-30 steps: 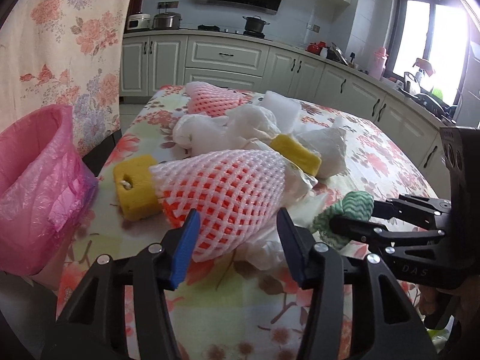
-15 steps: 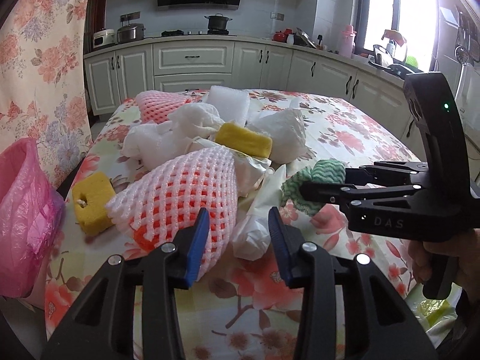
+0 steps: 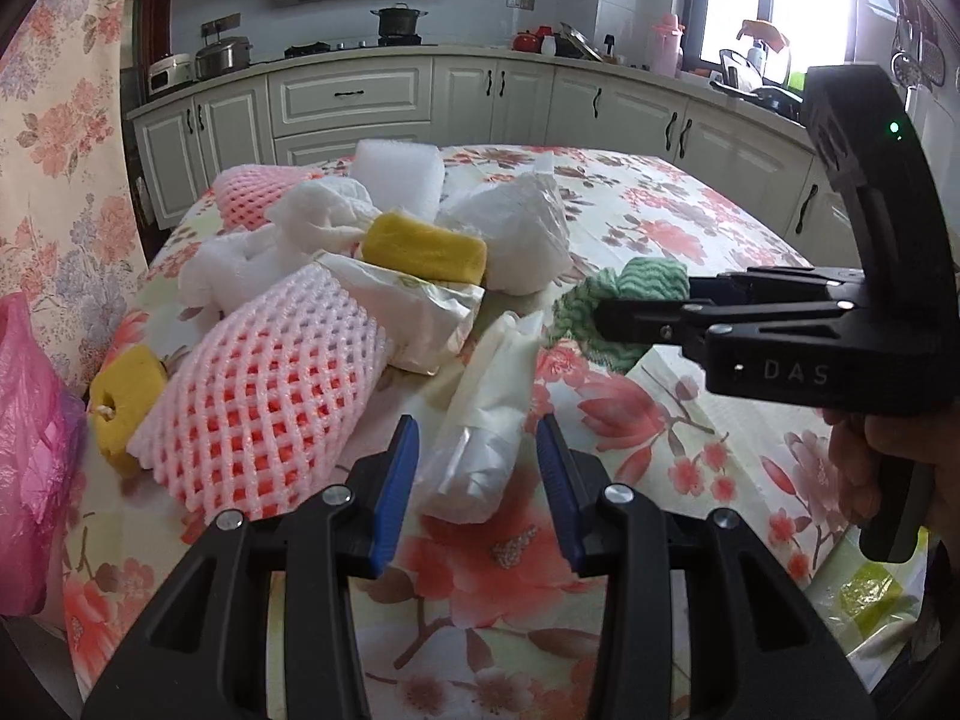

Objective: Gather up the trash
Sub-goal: 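Grasp the white tissue packet with the left gripper while the right holds the cloth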

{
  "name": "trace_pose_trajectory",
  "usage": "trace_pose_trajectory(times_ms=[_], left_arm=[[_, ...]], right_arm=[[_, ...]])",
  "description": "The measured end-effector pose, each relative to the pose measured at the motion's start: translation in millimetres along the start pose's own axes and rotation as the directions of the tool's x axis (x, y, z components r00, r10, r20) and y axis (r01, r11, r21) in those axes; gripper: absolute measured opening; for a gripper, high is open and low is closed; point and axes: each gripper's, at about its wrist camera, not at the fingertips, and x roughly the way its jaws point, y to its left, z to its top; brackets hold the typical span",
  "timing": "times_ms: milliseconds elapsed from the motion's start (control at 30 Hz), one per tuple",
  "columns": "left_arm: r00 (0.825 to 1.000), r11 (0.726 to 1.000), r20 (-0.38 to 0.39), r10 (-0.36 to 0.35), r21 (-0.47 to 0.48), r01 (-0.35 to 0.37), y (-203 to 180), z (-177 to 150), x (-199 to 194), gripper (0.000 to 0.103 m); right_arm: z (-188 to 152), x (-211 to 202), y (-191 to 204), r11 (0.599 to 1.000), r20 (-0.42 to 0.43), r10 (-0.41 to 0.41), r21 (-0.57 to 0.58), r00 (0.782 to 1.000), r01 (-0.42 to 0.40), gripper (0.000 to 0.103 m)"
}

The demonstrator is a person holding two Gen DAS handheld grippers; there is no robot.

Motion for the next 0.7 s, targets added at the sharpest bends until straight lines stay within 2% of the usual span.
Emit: trace_pose_trajectory(times_ms=[233,500,700], left_arm=[[0.998,1.0,-0.068,-0.014,-0.005,0.014,0.6,1.6,19.5,0.038],[0.991,0.998,-0.126,-0.036,-0.064,0.028,10.9,3.7,31.5,0.042],[0.994,0.994,-0.088,-0.069,-0.092,0.061,17.1,7.5,24.0,0.038]], right_arm=[[-1.7,-0.6,-9.8,1.0,-0.009,-0.01,0.016,1.0,0.01,0.045],[1.2,-3.8,-12.5,1.0,-0.004,-0.02,0.018,1.0,0.02,0.046],[2.1,-7.8,-12.2,0.999,-0.003,-0.03,0.021,1.0,0.03,0.046]])
